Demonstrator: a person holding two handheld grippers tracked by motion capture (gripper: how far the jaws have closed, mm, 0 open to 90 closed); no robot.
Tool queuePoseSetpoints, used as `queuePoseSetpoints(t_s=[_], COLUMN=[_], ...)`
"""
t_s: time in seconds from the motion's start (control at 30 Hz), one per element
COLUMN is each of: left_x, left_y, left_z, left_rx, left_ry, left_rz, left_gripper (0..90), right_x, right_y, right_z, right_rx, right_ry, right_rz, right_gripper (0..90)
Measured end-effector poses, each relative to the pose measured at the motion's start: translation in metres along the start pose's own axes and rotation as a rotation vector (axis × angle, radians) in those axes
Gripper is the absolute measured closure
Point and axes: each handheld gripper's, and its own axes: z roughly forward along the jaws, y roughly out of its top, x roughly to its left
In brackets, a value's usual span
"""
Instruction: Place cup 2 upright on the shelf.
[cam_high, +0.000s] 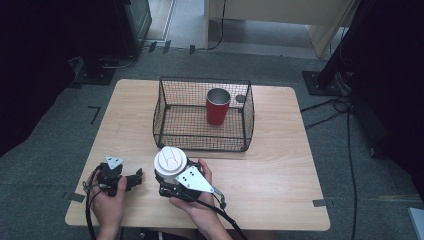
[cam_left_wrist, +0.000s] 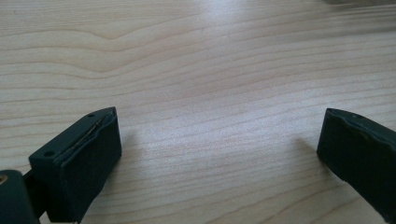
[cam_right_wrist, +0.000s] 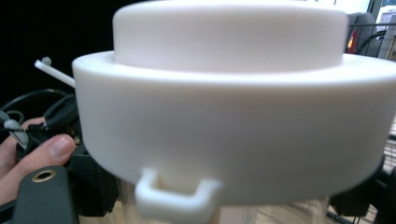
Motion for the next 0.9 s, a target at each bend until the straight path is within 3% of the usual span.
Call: queuePoseSetpoints(t_s=[0.9], left_x=[0.000], left_y=[0.000], left_z=[0.000], left_rx=[0.003], left_ry=[0.000], left_rz=[0.004], left_gripper=[0.4], right_x=[-0.007], right_y=[0.047], right_z=[0.002], right_rx=[-0.097], right_ry=[-0.003], right_rz=[-0.047], right_gripper=[15.3])
